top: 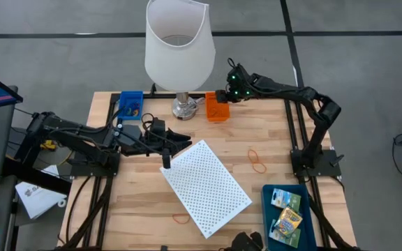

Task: Pick & Place Office Desk Supplies
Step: Put the orange rubber band into the blue bin

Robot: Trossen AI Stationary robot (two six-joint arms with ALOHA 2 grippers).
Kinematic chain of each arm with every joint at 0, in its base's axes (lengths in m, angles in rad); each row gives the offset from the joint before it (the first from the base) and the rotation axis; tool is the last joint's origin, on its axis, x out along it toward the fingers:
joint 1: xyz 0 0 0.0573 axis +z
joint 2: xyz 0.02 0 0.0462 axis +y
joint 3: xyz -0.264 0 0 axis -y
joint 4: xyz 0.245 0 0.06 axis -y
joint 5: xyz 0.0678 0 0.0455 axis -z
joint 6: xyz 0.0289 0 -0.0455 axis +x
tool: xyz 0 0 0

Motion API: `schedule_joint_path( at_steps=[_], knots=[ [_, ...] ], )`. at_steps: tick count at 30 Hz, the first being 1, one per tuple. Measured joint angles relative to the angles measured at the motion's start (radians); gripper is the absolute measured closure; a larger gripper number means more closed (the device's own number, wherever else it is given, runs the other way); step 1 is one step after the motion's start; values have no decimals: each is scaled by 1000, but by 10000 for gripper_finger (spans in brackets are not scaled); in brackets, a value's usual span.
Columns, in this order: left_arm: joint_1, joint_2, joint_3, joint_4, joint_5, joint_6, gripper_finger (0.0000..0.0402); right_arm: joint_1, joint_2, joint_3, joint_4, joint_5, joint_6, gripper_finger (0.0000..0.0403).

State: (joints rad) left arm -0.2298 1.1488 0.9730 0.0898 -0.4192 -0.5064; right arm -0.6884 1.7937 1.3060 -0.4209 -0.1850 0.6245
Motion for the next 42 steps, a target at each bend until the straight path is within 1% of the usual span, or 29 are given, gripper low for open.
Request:
schedule_joint_path(
  at_steps=[3,6,7,8,10,12,13,14,16,17,18,20,22,23,24,27,30,32,34,36,38,40,42],
  knots=[
    [0,0,0,0,0,0,298,1,-3,0,7,1,3,194],
    [-2,0,0,-1,1,0,298,1,-3,0,2,-1,3,191],
    [-9,0,0,-5,17,0,298,1,-3,0,4,-1,3,191],
    [-17,0,0,-15,58,1,298,1,-3,0,4,-1,3,193],
    [-51,0,2,-81,182,-24,298,1,-3,0,2,-1,3,195],
    [-121,0,2,-195,279,-128,298,1,-11,0,-2,-7,-3,197],
    [-172,0,2,-255,304,-195,298,1,-16,0,-3,-9,-9,197],
    [-230,0,2,-300,318,-268,298,1,-24,0,-1,-9,-16,197],
    [-360,0,1,-329,318,-423,298,-1,-45,0,-19,-8,-29,197],
    [-428,0,1,-320,294,-506,298,-1,-57,0,-23,-3,-33,197],
    [-495,0,1,-309,243,-586,298,-1,-68,0,-23,2,-38,197],
    [-637,10,2,-286,81,-724,298,-2,-89,0,-23,15,-46,197],
    [-750,56,15,-285,-63,-828,299,-2,-108,0,-19,30,-49,197],
    [-785,94,30,-288,-97,-862,302,-6,-118,0,-17,30,-49,197],
    [-808,142,50,-291,-107,-883,306,-9,-128,0,-16,30,-50,197],
    [-823,305,129,-300,-68,-891,324,-23,-153,0,-17,33,-58,197],
    [-814,447,200,-371,-46,-941,340,-46,-183,0,-19,34,-59,197],
    [-807,511,217,-423,-67,-1014,344,-60,-205,0,-25,34,-60,197],
    [-806,550,217,-477,-126,-1094,341,-73,-225,0,-28,34,-64,197],
    [-795,580,219,-562,-177,-1162,326,-87,-246,0,-36,35,-77,197],
    [-778,608,218,-660,-205,-1190,304,-97,-263,0,-47,39,-89,197],
    [-751,635,218,-722,-207,-1168,275,-106,-276,0,-60,49,-103,197],
    [-726,659,218,-754,-214,-1090,241,-115,-285,0,-71,54,-115,198]
  ],
)
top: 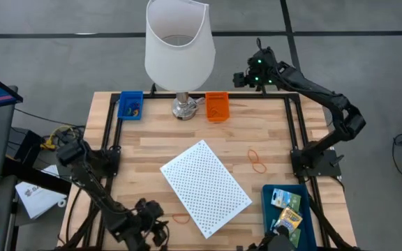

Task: Pick & Place Office Desk Supplies
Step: Put the orange rubber band into the blue bin

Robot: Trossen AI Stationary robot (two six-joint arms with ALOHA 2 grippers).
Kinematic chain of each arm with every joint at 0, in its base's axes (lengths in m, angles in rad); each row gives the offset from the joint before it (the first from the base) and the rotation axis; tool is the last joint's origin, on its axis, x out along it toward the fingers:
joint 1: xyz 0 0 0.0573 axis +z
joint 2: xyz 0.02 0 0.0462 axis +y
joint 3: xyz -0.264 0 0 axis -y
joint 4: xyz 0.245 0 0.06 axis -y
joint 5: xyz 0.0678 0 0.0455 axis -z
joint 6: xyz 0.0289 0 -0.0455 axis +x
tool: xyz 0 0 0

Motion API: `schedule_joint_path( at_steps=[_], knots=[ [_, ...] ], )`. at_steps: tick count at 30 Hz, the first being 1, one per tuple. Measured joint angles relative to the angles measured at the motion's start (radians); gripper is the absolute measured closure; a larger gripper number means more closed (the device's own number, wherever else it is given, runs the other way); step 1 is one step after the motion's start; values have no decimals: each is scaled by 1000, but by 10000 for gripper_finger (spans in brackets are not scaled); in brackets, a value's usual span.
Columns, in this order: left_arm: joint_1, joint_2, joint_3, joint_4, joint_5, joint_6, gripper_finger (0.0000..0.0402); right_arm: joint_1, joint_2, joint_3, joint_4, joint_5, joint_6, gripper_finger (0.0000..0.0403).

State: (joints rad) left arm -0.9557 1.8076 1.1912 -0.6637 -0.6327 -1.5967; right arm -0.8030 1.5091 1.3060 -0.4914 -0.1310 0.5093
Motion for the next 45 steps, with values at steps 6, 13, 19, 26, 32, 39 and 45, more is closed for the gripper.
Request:
schedule_joint_path(
  at_steps=[6,13,19,26,32,39,45],
  knots=[
    [69,16,-42,140,-6,270,151,-15,-7,0,-55,2,-33,198],
    [88,16,-123,246,35,280,154,-8,-7,0,-70,25,-50,198],
    [88,16,-191,354,36,283,193,-7,-7,0,-73,27,-49,198],
    [95,55,-211,390,20,284,211,-7,-7,0,-82,27,-46,198],
    [101,128,-206,426,-8,286,221,-7,-7,0,-83,27,-38,198],
    [110,160,-204,407,-2,257,312,-7,-7,0,-86,25,-36,198],
    [113,152,-205,398,45,153,397,-5,-7,0,-85,24,-27,198]
  ],
)
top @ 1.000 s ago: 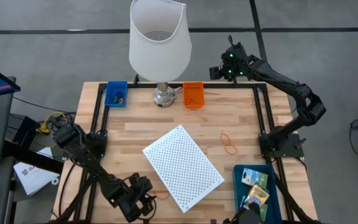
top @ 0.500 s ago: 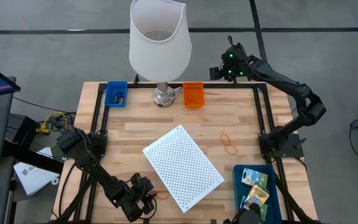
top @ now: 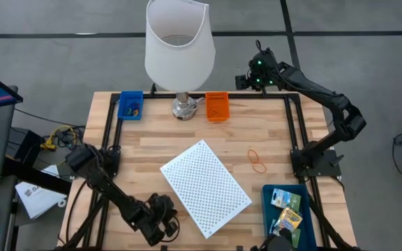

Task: Pick & Place Office Desk Supplies
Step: Put the orange rubber band into the blue bin

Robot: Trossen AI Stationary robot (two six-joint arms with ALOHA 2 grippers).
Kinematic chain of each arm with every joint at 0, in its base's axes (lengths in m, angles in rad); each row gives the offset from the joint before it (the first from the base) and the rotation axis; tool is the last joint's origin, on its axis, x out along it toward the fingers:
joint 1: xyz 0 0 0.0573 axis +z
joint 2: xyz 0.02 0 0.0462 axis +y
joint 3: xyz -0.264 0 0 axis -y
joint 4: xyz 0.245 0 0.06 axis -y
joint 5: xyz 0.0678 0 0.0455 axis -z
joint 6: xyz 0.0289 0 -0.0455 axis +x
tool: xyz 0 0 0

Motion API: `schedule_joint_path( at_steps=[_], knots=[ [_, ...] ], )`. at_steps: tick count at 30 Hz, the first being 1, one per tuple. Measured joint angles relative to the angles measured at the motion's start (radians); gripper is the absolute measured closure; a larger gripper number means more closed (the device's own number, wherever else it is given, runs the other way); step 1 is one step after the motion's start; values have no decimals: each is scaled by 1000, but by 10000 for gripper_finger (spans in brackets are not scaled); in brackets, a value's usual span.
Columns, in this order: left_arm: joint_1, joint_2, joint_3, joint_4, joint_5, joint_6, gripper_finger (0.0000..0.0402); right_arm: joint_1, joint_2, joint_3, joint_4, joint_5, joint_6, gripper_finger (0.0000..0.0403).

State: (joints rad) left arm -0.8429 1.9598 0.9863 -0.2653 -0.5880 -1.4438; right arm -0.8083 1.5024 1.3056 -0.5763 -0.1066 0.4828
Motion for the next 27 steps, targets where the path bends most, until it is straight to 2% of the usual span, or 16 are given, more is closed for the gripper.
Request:
schedule_joint_path(
  at_steps=[4,6,8,11,16,21,23,27],
  knots=[
    [-18,-62,-5,-22,19,-38,400,10,0,0,0,0,-1,198],
    [-35,-125,-11,-87,57,-34,401,11,0,0,1,0,-1,198],
    [-55,-193,-7,-120,54,-31,401,17,0,0,4,0,-2,198],
    [-88,-310,-8,-201,-21,-19,401,20,0,0,9,0,-5,198],
    [-105,-514,-7,-218,-76,112,401,25,0,0,8,-1,-36,198],
    [-27,-743,-6,-192,-274,360,401,32,0,0,12,0,-67,198],
    [52,-814,-5,-172,-222,533,401,35,0,0,17,0,-71,198],
    [311,-822,-22,-137,113,799,401,42,0,0,41,-23,-78,198]
  ],
)
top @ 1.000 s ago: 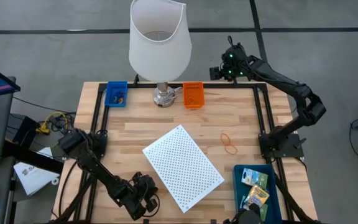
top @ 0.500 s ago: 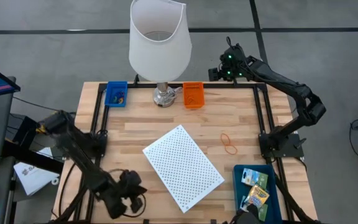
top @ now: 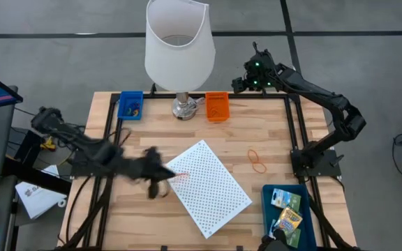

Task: Pick & Place Office Desk Supplies
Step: Put the orange rubber band into the blue bin

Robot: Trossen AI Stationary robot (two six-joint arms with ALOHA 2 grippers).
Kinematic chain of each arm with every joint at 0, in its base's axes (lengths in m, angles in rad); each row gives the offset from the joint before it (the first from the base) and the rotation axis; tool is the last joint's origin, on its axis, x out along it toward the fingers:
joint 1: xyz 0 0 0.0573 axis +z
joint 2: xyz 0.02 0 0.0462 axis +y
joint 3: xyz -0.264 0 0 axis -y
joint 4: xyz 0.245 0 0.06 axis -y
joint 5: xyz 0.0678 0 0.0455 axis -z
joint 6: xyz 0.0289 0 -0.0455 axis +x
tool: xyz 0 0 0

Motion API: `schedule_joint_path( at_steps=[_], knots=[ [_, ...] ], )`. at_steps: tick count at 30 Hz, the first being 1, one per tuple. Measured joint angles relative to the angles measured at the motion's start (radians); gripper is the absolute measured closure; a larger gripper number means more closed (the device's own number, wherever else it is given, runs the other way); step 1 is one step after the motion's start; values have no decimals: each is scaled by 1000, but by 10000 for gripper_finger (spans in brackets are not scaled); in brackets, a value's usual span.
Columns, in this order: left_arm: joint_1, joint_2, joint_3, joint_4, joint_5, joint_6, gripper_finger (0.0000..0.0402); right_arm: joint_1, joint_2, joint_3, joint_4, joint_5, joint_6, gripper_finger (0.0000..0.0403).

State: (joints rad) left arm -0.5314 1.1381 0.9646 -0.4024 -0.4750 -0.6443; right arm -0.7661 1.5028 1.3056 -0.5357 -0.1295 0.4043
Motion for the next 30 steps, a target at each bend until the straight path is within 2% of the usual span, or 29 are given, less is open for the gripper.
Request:
schedule_joint_path(
  at_steps=[2,5,9,12,15,19,24,30],
  knots=[
    [138,27,-42,122,166,114,401,0,0,0,-3,-23,-6,198],
    [341,98,-59,406,341,210,401,6,0,0,-13,-56,-13,198],
    [562,221,-62,659,434,236,401,12,-22,-2,0,-107,-35,198],
    [669,317,-61,801,501,192,401,20,-59,-1,24,-134,-38,198],
    [710,397,-63,890,512,151,401,31,-102,-1,51,-136,-38,198],
    [723,418,-61,1005,507,135,401,52,-147,-1,64,-145,-15,198],
    [728,417,-61,1055,442,105,401,117,-144,-1,62,-245,-14,198],
    [729,413,-61,1066,368,90,401,202,-142,-1,67,-266,3,198]
  ],
)
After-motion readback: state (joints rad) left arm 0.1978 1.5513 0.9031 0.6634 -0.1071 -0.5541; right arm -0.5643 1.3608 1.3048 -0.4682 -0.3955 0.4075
